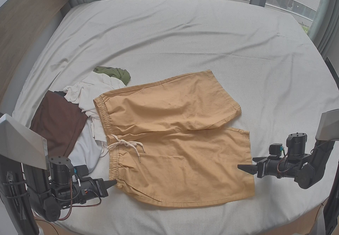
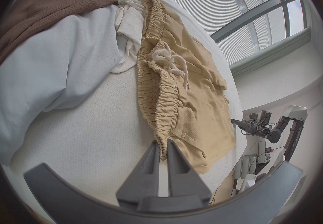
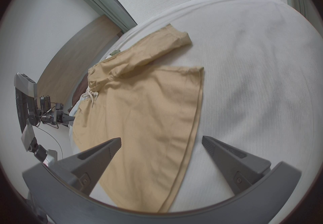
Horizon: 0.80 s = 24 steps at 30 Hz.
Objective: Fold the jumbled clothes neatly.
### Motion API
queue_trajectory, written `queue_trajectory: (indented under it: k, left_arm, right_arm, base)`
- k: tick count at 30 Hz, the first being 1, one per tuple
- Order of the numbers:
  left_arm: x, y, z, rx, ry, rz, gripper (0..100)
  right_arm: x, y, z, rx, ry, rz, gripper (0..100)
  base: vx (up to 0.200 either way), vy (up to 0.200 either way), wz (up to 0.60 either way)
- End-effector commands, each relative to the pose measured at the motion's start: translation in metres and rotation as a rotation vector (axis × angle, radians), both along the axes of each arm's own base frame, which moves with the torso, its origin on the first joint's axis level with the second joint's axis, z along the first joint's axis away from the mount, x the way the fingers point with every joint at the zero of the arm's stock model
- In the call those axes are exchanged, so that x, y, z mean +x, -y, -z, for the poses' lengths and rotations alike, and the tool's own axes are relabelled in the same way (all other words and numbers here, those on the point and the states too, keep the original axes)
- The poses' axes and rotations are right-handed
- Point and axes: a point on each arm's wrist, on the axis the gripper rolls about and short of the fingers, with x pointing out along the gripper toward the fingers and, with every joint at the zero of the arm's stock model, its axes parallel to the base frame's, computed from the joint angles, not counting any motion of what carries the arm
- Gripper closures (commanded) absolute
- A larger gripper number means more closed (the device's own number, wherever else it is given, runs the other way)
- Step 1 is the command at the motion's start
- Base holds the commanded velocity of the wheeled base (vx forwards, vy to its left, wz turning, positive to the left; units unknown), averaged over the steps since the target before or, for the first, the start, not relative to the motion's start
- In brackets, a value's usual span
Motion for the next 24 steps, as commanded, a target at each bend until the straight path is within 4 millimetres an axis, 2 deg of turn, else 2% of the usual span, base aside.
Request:
queue_trajectory:
  k: [1,9,24]
  left_arm:
    - [-0.001,0.000,0.002,0.002,-0.009,0.001,100]
    - [-0.001,0.000,0.006,0.012,-0.023,0.003,100]
    - [-0.002,0.000,0.005,0.029,-0.009,0.021,100]
  right_arm:
    - [-0.021,0.003,-0.006,-0.030,-0.075,-0.013,0]
    - [-0.049,0.005,-0.009,-0.081,-0.277,-0.057,0]
    - [-0.050,-0.001,-0.005,-0.087,-0.315,-0.086,0]
  base:
    - [0.000,0.000,0.00]
    - [0.000,0.000,0.00]
    - [0.000,0.000,0.00]
